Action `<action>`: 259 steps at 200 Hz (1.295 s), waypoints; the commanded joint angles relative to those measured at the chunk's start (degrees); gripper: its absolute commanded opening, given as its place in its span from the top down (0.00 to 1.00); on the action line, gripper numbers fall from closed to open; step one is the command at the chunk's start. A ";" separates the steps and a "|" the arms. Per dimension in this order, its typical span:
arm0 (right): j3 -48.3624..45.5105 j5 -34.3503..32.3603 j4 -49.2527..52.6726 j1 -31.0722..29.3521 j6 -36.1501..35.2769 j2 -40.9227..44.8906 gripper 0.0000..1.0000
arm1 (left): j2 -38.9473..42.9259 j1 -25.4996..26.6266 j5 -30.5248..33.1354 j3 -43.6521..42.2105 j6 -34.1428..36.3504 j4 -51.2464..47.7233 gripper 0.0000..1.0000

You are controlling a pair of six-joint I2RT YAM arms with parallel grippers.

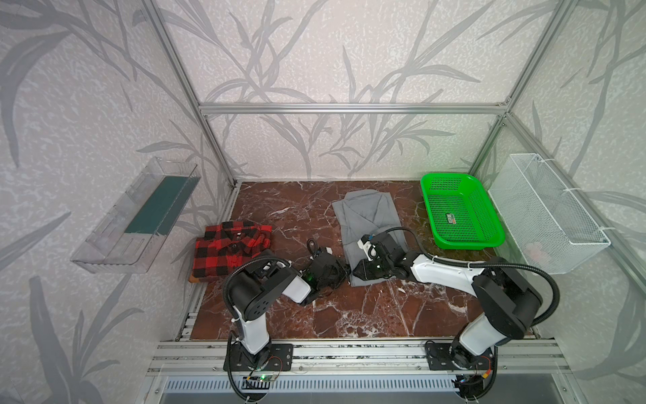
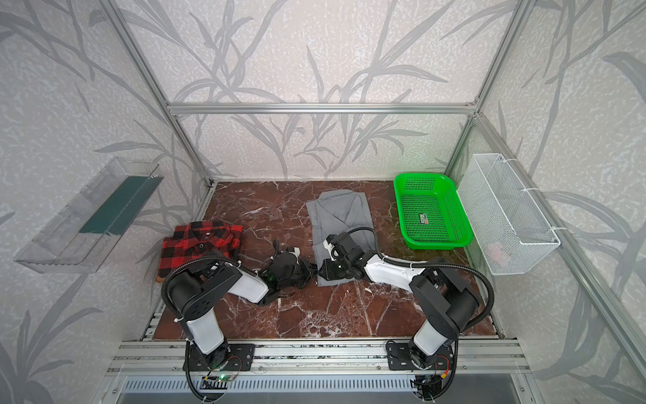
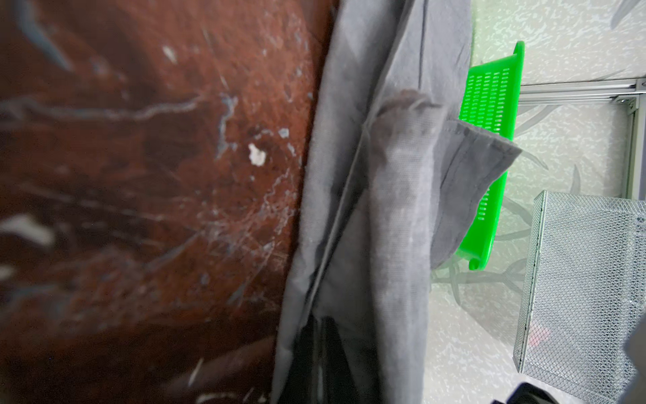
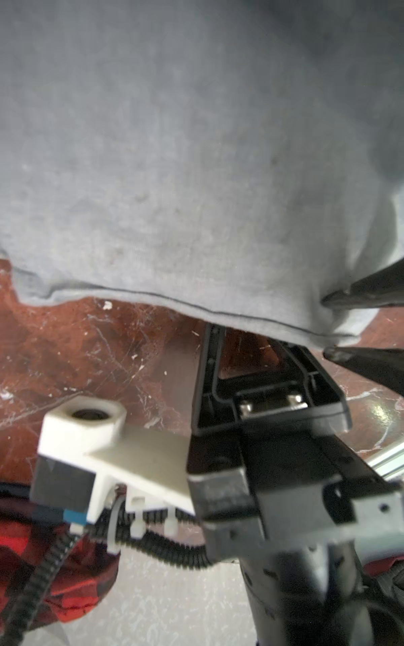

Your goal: Fold and stack the long sleeve shirts

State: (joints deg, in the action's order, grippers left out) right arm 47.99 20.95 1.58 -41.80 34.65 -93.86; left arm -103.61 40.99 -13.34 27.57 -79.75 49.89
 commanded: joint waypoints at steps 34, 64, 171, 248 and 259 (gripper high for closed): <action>0.53 0.37 -4.38 -0.12 1.55 -6.70 0.87 | -2.11 0.65 0.21 -1.03 -1.69 3.14 1.00; 0.60 -0.51 -4.71 -0.12 1.52 -8.06 0.88 | -2.14 0.84 -0.13 -1.59 -2.30 3.70 0.89; 0.97 0.05 -3.67 0.05 1.56 -6.89 0.88 | 14.26 -2.56 1.81 -2.23 4.29 -16.02 0.43; 5.55 0.25 3.07 0.45 -1.24 1.77 0.70 | 20.98 -5.22 2.73 2.01 13.18 -29.25 0.65; 6.33 -0.46 3.74 0.82 -1.69 1.88 0.70 | 20.45 -5.63 1.45 3.18 14.57 -30.85 0.72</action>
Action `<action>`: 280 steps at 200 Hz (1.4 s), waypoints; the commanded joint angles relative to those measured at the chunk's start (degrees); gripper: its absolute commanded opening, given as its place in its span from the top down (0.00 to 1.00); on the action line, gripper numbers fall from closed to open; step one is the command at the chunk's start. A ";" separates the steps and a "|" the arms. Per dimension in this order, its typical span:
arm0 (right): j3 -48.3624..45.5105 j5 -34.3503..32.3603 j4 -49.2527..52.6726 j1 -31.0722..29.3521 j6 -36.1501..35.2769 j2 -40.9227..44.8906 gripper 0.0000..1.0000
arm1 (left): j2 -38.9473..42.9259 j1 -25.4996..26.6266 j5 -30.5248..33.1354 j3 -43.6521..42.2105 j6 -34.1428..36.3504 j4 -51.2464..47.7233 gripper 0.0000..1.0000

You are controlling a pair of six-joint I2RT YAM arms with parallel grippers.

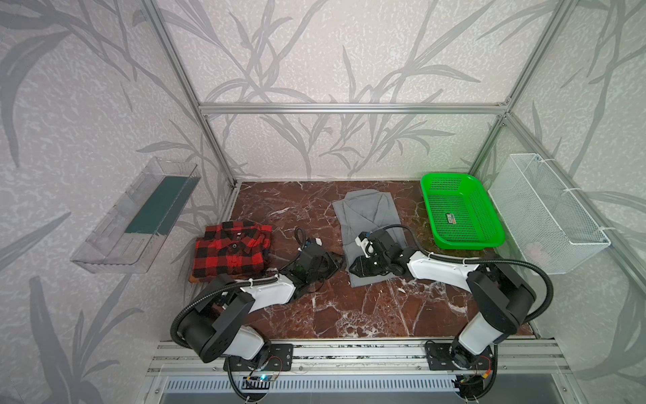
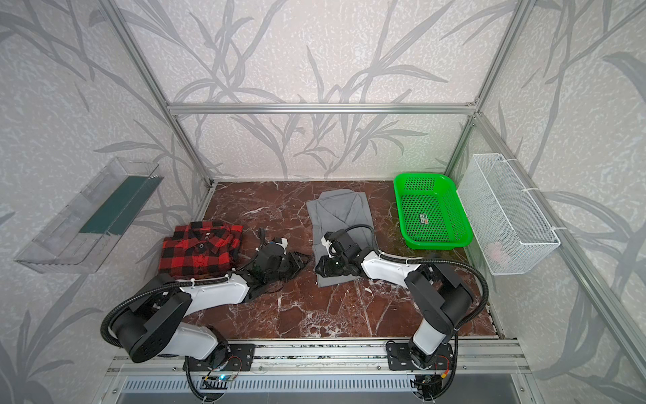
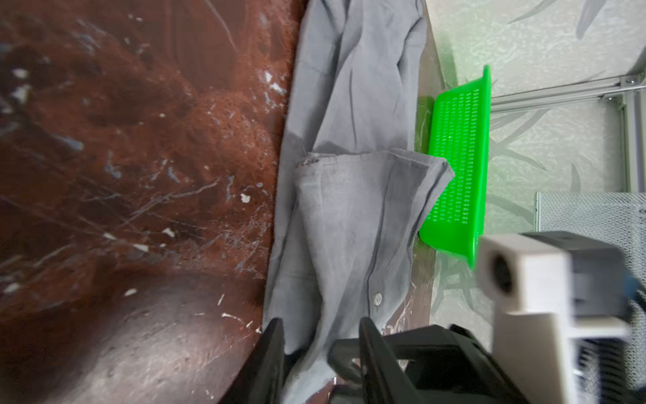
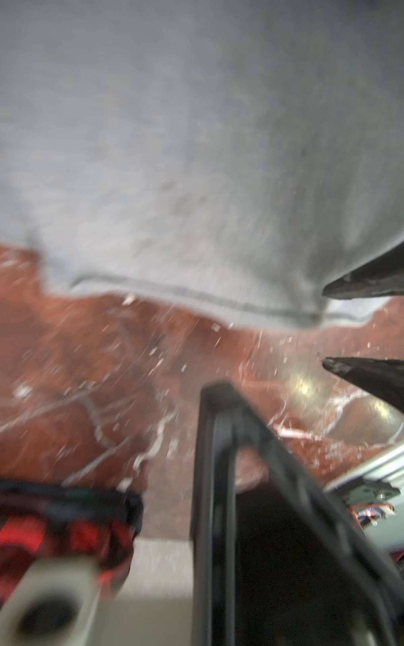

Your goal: Fold and stack the long sleeve shirts

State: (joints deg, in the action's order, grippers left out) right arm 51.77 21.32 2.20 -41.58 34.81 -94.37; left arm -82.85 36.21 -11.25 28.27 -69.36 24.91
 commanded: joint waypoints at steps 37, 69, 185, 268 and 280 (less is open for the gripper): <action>5.14 -0.43 3.40 2.85 -2.28 -2.00 0.74 | -2.69 -1.18 -2.75 3.96 5.98 -8.21 1.00; 6.24 0.20 2.94 3.53 -2.21 -6.88 0.78 | -5.39 -0.44 -4.56 2.02 3.82 -2.51 1.00; 3.27 -6.14 0.77 3.24 5.07 -11.82 0.80 | -21.53 4.17 -7.20 -0.43 -6.60 22.80 1.00; 3.93 -8.24 4.27 2.82 4.17 -2.91 0.65 | -20.47 5.28 -6.09 -0.85 -5.52 20.96 1.00; 4.84 -8.42 6.00 2.91 2.99 -1.19 0.63 | -20.69 5.21 -6.41 -0.68 -5.60 21.49 0.94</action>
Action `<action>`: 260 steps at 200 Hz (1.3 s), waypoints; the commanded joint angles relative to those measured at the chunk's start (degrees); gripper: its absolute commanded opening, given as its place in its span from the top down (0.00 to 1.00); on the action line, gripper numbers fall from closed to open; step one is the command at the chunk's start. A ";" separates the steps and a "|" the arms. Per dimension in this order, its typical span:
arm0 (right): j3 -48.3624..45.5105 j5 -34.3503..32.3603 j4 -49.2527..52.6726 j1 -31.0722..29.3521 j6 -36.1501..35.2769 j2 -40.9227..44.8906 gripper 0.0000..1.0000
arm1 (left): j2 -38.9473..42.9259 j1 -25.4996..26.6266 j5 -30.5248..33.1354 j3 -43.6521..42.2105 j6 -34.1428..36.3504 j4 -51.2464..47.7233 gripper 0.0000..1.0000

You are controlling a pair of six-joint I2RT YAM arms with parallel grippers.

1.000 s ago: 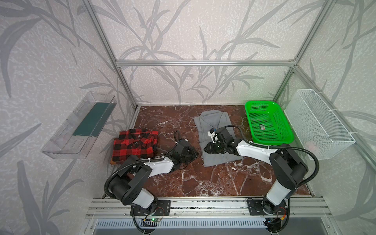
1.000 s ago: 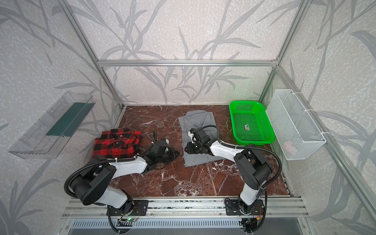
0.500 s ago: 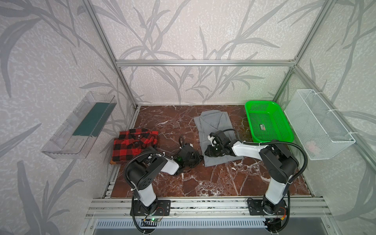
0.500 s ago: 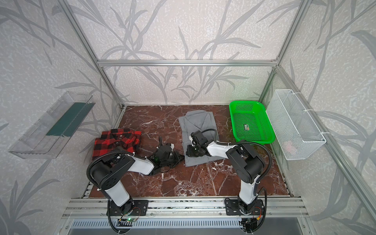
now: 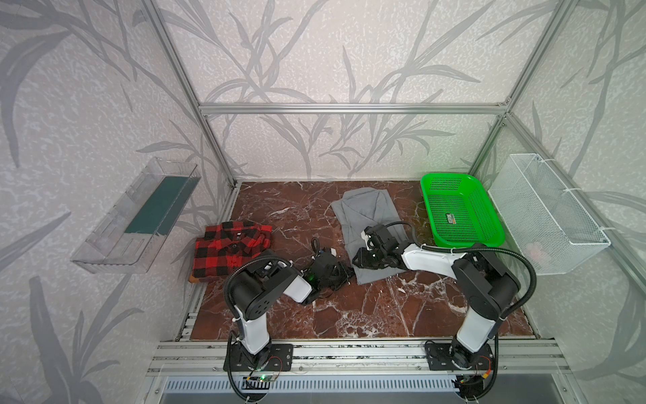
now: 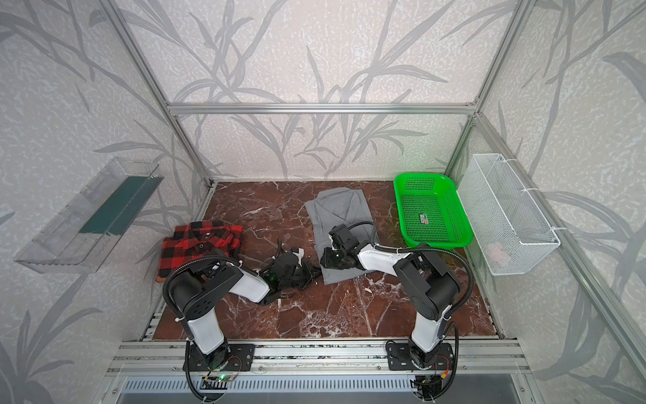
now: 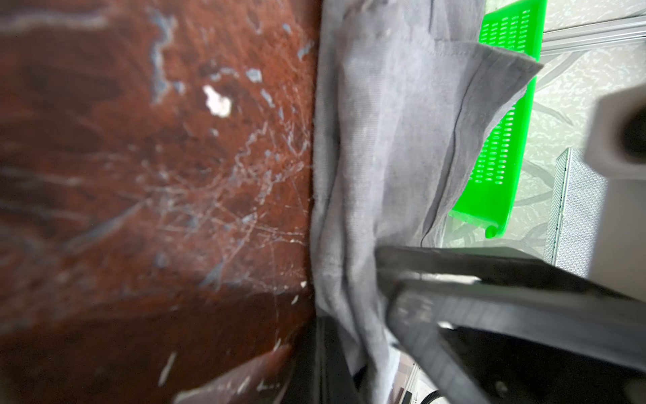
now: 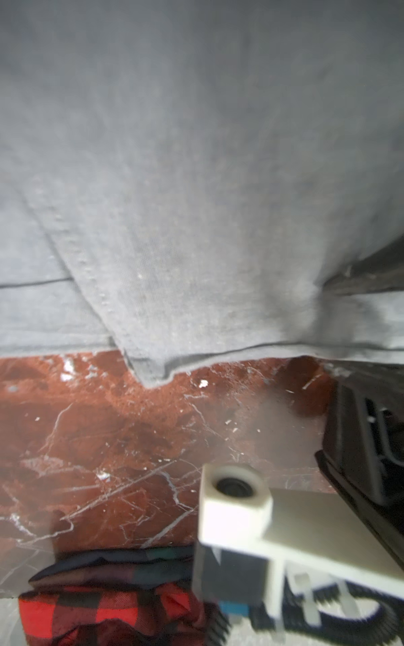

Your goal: Fold and stack the long sleeve shirts

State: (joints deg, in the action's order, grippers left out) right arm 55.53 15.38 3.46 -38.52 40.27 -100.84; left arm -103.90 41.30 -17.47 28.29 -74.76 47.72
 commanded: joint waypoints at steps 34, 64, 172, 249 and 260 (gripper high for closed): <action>0.72 -1.73 6.54 1.45 -3.29 7.06 0.61 | 1.77 -1.20 -0.93 -1.02 0.12 -0.65 0.80; -0.81 -0.80 7.87 5.30 -6.04 10.32 0.62 | 7.01 -3.97 -0.91 -3.20 2.09 -4.55 0.70; -7.16 -1.21 16.00 28.51 -11.71 16.20 0.53 | 24.96 -6.55 3.13 -0.70 12.32 -31.79 0.56; -14.10 0.98 11.36 28.09 -8.84 13.35 0.53 | 33.81 -11.54 2.65 -1.13 15.18 -41.62 0.56; -14.56 1.53 10.90 27.61 -8.39 13.05 0.53 | 35.57 -12.15 2.74 -0.98 15.74 -43.78 0.56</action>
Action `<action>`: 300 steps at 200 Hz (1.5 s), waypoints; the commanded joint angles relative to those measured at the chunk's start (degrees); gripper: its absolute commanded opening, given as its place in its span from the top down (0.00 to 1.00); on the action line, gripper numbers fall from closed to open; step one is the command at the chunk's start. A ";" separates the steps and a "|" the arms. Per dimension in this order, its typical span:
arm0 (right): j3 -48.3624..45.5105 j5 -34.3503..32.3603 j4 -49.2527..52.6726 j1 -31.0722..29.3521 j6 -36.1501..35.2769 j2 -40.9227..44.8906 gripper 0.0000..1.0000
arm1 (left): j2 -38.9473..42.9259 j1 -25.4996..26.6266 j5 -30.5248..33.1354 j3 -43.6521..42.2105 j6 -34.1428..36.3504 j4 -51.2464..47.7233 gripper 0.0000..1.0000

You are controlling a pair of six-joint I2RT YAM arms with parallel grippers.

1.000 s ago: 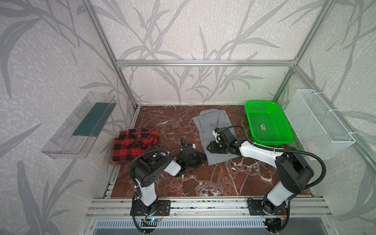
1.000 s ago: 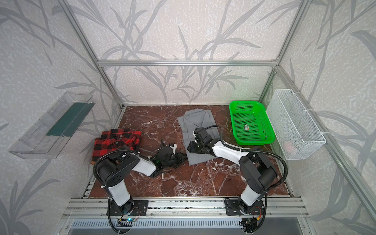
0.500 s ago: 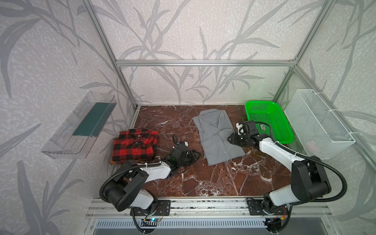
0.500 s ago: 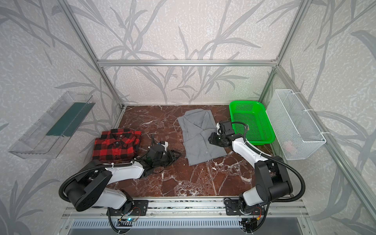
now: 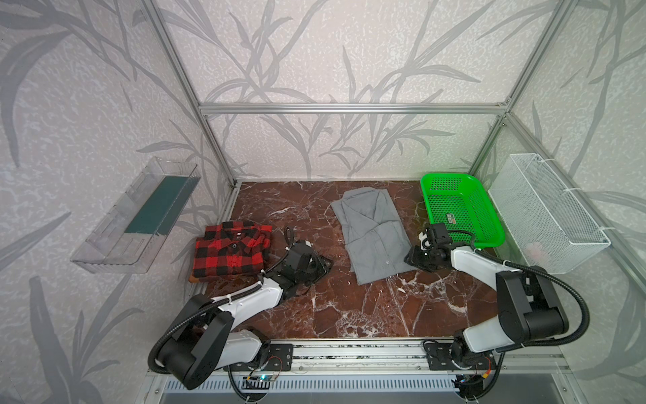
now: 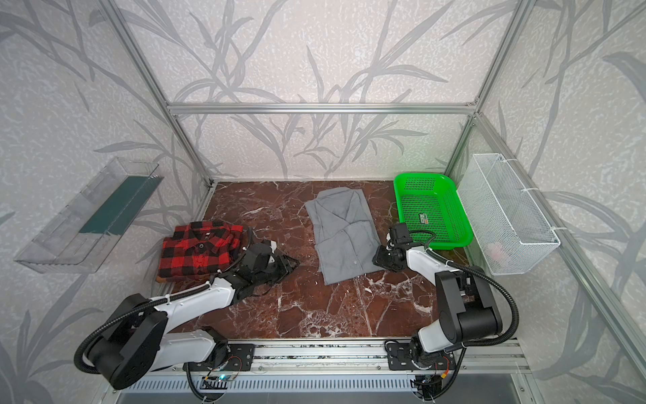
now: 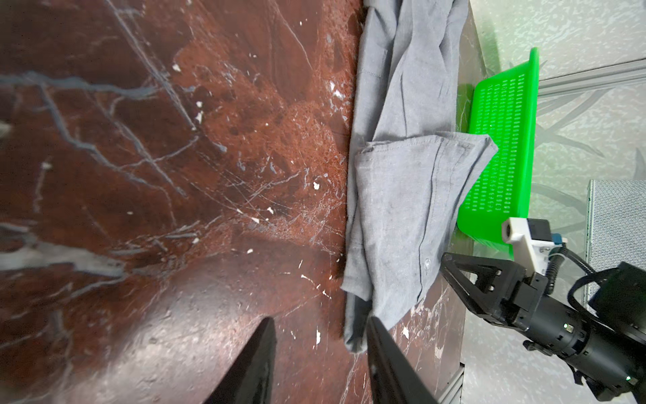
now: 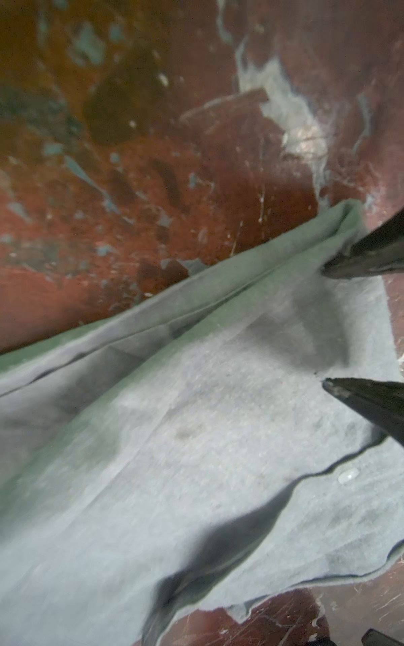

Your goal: Fold and stack the long sleeve shirts

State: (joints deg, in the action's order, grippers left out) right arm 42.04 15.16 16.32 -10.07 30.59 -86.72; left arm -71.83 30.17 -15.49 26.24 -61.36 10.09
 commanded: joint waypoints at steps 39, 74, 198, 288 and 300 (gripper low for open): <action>-3.03 1.89 -3.17 -8.15 5.34 -0.08 0.53 | 9.55 -3.17 0.63 1.71 3.82 -12.79 0.54; -3.94 -1.55 -10.17 -25.65 17.60 0.81 0.53 | 12.54 -4.28 0.27 3.91 5.74 -19.22 0.53; 15.48 -5.30 -5.20 -27.15 6.37 -1.64 0.64 | 19.83 -5.65 -1.49 1.05 8.25 -28.36 0.43; 20.02 -8.94 -3.25 -23.61 -4.63 -11.45 0.52 | 19.85 -5.72 -3.35 -1.62 9.24 -27.92 0.43; 17.86 -9.52 -5.08 -23.02 -4.92 -8.20 0.50 | 20.14 -5.70 -3.16 -2.06 9.39 -28.06 0.43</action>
State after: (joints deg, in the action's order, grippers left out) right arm 62.78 9.32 12.05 -33.95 28.53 -99.88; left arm -52.75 24.73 -18.44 25.19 -52.95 -17.72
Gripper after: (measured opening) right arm 0.485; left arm 0.570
